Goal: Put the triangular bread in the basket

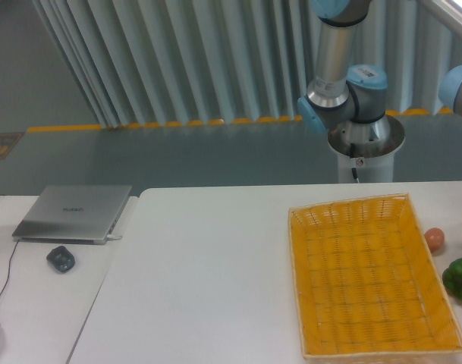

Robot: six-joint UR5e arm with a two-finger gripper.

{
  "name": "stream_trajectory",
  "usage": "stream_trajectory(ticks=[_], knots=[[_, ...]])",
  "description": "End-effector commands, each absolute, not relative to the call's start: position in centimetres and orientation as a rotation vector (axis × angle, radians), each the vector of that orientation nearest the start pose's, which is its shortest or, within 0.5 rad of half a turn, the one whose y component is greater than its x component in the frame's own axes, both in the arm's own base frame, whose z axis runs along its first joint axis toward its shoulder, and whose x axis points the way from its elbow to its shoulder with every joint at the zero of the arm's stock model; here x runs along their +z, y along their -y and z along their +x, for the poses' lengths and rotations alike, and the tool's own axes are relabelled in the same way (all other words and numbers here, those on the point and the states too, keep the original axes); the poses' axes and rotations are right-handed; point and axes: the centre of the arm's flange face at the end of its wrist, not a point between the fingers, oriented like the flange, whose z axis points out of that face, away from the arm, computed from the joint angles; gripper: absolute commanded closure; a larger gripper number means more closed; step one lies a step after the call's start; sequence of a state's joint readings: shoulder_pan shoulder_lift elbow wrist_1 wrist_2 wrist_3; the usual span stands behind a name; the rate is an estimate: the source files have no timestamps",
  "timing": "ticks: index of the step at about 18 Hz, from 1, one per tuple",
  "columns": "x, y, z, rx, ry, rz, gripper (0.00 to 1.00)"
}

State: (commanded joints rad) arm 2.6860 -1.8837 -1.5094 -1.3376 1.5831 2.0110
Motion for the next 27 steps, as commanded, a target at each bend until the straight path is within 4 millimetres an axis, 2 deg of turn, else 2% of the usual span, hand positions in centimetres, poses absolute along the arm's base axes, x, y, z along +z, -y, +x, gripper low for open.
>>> stream_trajectory(ticks=[11,18,23,25,27], knots=[[36.8,-38.4,-48.7,-0.031,-1.343,-2.845,0.0],[37.3,-38.1,-50.0,0.062,-1.174,-2.873,0.0],[34.9,-38.8,-51.2,0.057,-1.026,-2.879,0.0],[34.2,-37.8,-52.2,0.034,-0.893,-2.892,0.0],[33.3,-38.0,-52.5,0.005,-0.828,-2.889,0.0]])
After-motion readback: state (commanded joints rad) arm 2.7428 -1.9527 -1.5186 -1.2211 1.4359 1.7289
